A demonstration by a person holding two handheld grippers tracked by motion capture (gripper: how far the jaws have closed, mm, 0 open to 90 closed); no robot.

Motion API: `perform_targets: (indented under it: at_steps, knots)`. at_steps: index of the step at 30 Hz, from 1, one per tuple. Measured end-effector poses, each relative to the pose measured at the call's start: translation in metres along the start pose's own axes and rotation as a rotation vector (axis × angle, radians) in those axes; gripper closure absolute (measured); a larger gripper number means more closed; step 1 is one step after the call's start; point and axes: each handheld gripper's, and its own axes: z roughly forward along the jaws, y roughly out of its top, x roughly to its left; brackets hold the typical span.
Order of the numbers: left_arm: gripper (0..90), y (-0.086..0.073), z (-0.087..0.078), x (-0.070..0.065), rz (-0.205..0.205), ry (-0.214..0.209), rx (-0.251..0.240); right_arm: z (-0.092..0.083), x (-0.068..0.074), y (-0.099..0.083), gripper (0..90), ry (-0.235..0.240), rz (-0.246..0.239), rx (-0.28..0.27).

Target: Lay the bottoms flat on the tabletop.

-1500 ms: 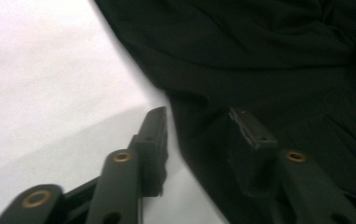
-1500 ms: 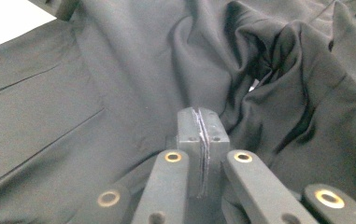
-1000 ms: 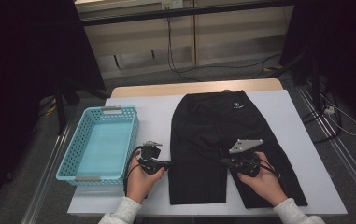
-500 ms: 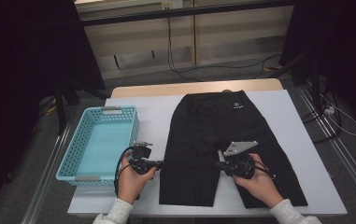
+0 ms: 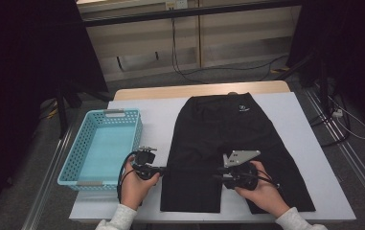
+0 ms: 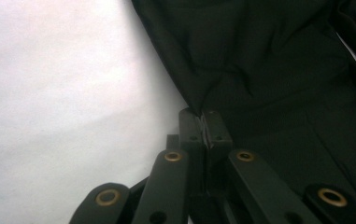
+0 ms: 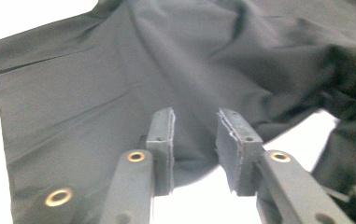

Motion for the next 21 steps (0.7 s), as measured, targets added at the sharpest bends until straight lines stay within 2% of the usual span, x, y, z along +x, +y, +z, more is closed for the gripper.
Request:
perform_targets:
  at_steps: [4, 6, 7, 9, 11, 14, 16, 19, 21]
  knots:
    - [88.8, 0.000, 0.000, 0.000, -0.008, -0.001, -0.012, 0.010, 0.005, -0.002, 60.1, 0.000, -0.027, 0.055]
    - [88.7, 0.000, -0.001, 0.001, -0.009, -0.004, -0.008, 0.013, 0.007, -0.003, 62.9, -0.002, -0.038, 0.050]
    - [88.7, 0.000, 0.000, 0.001, -0.016, -0.005, -0.011, 0.013, 0.007, -0.003, 65.4, 0.000, -0.039, 0.055]
    - [88.8, 0.000, 0.000, 0.001, -0.014, -0.006, -0.007, 0.013, 0.009, -0.003, 81.5, 0.014, -0.043, 0.053]
    - [88.8, 0.000, 0.000, 0.001, -0.016, -0.009, -0.003, 0.014, 0.010, -0.002, 89.3, 0.034, -0.046, 0.054]
    - [89.0, 0.000, -0.002, 0.001, -0.021, -0.012, -0.008, 0.014, 0.011, 0.000, 90.0, 0.037, -0.052, 0.066]
    - [89.2, 0.001, -0.004, 0.001, -0.025, -0.020, -0.012, 0.013, 0.010, 0.000, 90.0, 0.070, -0.036, 0.072]
    - [89.2, 0.000, -0.007, -0.001, -0.032, -0.027, -0.004, 0.010, 0.014, 0.000, 90.0, 0.104, -0.042, 0.084]
    - [89.3, -0.001, -0.007, -0.001, -0.020, -0.018, 0.023, 0.009, 0.016, -0.001, 90.0, 0.113, -0.049, 0.083]
